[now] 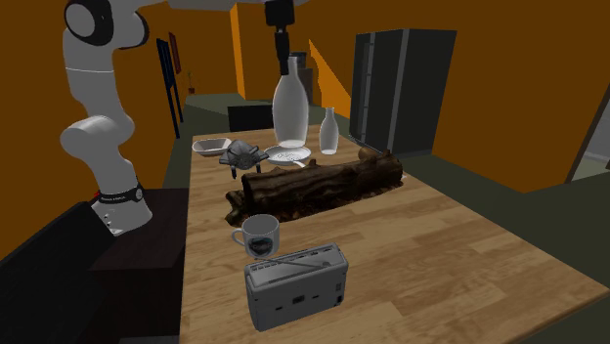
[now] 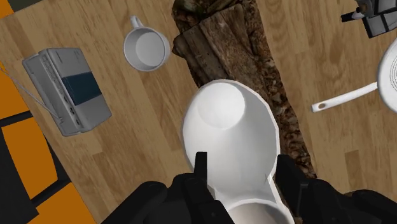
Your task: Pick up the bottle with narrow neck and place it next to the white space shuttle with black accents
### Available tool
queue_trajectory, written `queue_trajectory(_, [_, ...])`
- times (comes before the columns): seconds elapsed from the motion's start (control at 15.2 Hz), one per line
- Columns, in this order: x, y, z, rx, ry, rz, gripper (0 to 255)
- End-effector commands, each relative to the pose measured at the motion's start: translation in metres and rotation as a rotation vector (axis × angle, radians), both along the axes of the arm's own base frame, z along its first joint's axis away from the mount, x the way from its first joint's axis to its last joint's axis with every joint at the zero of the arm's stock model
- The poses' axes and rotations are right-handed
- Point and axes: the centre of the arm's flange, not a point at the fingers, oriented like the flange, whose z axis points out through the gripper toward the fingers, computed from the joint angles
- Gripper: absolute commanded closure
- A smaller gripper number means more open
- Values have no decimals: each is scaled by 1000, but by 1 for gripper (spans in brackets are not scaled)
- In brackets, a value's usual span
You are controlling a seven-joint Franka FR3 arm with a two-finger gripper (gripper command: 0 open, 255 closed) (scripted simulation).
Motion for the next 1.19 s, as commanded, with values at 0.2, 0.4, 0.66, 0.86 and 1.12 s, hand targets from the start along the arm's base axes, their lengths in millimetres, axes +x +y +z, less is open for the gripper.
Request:
queue_trajectory(0.2, [-29,56,20,0,-1,-1,255])
queue_trajectory(0.4, [-45,90,32,0,-1,-1,255])
queue_trajectory(0.66, [-66,136,48,0,-1,-1,255])
queue_trajectory(0.86, [-81,170,60,0,-1,-1,255])
queue_trajectory(1.12, [-95,199,59,0,-1,-1,255])
